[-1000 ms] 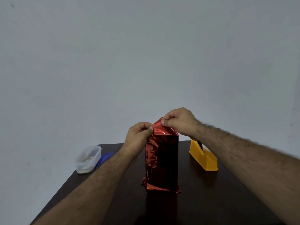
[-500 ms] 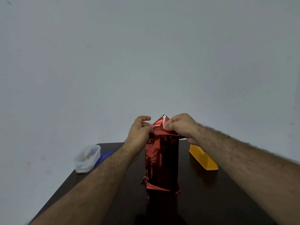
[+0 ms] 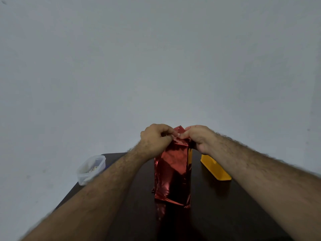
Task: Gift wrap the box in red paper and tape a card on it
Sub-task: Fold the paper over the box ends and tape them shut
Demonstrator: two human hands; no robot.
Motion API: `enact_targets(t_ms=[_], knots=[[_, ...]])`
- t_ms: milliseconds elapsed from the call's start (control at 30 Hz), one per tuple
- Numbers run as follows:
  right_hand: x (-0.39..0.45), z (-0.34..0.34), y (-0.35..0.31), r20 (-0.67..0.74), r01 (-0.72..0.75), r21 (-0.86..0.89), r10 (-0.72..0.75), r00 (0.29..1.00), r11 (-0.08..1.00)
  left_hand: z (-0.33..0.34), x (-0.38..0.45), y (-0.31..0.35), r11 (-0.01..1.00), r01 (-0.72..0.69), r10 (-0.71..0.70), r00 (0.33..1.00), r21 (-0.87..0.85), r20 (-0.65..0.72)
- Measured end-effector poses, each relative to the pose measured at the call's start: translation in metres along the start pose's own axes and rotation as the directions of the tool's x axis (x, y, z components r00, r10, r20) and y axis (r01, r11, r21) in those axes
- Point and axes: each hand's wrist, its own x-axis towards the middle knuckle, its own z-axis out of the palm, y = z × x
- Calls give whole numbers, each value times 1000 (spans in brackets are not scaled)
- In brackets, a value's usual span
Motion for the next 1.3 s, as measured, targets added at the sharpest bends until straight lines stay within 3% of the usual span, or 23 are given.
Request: enact_targets(t_ms=[433,633,833,933,1000,1067,1133,1233,1300], knots=[[18,-4,19,28,58,69,-60,998,996,-3,17,-4,966,-101,58,981,237,183],[17,-25,29,39,83,55,-85,996,995,1,14,-7,929,-185,133,975,319,176],[25,-84,58,-237,126,-326,-210,949,937,16,17,0,952,-104,106,994,287,9],[30,-117,66,-270,86,-648,-334,903,756,17,21,0,939,-114,110,993,324,31],[35,-135,70,-307,8,-741,-348,886,672,16,20,1,924,-145,125,989,353,80],[40,-147,74,-356,-119,-781,-282,891,613,15,19,2,911,-163,128,985,379,115],[42,-152,79,-412,-258,-746,-121,903,613,14,18,0,909,-168,127,983,382,129],[47,-154,90,-463,-364,-496,115,879,788,15,15,-5,925,-156,129,987,347,101],[51,-158,94,-470,-386,-401,175,865,831,18,12,-7,934,-144,126,989,328,77]])
